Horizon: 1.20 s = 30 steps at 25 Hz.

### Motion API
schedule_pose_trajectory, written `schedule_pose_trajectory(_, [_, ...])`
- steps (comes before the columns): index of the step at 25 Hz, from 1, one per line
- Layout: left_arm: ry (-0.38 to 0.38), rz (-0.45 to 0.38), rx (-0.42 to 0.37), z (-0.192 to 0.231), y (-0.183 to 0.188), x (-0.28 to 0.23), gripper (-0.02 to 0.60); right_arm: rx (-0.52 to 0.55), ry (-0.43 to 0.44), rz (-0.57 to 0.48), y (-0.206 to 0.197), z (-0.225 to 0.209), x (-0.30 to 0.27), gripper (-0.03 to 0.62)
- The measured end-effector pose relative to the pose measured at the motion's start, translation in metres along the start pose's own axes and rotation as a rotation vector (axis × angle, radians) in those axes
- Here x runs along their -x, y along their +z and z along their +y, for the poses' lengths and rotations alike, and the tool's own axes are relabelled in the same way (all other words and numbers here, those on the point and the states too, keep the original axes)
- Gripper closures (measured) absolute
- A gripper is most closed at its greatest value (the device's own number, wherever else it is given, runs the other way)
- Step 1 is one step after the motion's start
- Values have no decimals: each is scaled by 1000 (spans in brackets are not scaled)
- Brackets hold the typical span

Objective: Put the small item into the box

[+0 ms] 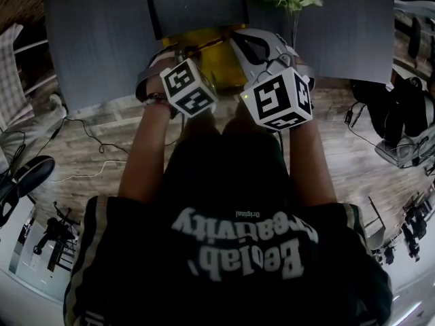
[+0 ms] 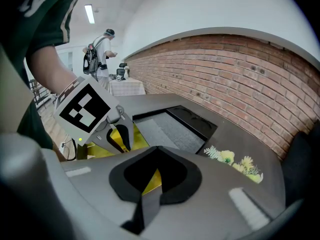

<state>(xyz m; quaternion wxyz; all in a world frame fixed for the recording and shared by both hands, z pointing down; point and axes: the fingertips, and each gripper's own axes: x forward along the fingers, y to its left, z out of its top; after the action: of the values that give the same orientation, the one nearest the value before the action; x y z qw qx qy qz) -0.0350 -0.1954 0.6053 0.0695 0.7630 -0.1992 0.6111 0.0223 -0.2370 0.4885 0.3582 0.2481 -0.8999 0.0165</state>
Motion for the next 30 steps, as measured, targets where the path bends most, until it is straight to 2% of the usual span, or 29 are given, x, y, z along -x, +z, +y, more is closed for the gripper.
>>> schedule_pose_trajectory(6, [-34,9,16,0,0,2,520,4,1,1,2,-1,0,588])
schedule_pose_trajectory(30, [-28,-8,40,0,1,4,504,27,5,-2,3,-2,4,588])
